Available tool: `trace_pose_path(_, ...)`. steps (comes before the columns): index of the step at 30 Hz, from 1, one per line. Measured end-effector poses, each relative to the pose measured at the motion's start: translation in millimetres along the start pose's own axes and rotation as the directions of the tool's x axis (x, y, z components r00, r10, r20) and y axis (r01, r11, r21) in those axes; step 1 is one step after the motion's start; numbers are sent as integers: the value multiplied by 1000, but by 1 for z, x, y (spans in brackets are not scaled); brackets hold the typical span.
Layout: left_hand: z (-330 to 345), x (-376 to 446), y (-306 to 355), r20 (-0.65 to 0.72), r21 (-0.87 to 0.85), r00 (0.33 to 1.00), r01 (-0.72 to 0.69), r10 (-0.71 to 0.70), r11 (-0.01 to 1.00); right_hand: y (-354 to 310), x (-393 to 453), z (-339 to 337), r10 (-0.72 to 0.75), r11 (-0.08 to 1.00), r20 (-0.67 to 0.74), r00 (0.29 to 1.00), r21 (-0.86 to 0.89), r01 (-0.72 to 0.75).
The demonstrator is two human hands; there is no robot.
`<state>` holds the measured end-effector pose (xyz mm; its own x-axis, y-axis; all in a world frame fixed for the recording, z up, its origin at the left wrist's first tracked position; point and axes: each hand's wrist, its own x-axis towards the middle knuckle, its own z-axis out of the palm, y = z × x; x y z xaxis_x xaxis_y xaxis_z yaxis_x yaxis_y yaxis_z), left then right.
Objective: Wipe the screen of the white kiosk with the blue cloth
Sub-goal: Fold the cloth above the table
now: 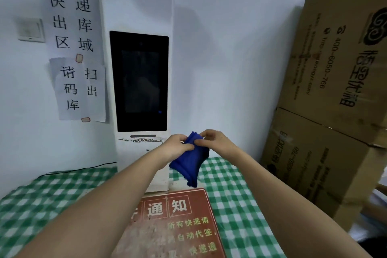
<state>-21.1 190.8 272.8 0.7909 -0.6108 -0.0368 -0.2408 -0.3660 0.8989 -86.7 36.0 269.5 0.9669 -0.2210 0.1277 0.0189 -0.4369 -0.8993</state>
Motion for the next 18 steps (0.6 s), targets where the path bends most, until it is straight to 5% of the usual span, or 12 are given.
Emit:
trace_pose_path(9, 59, 56, -9, -59, -68, 988, 142, -146, 988, 91, 37, -64, 265, 964, 286, 921, -106, -245)
trace_pose_path(18, 88, 115, -52, -40, -287, 951, 284, -308, 915, 167, 53, -82, 331, 851, 257, 908, 335, -405)
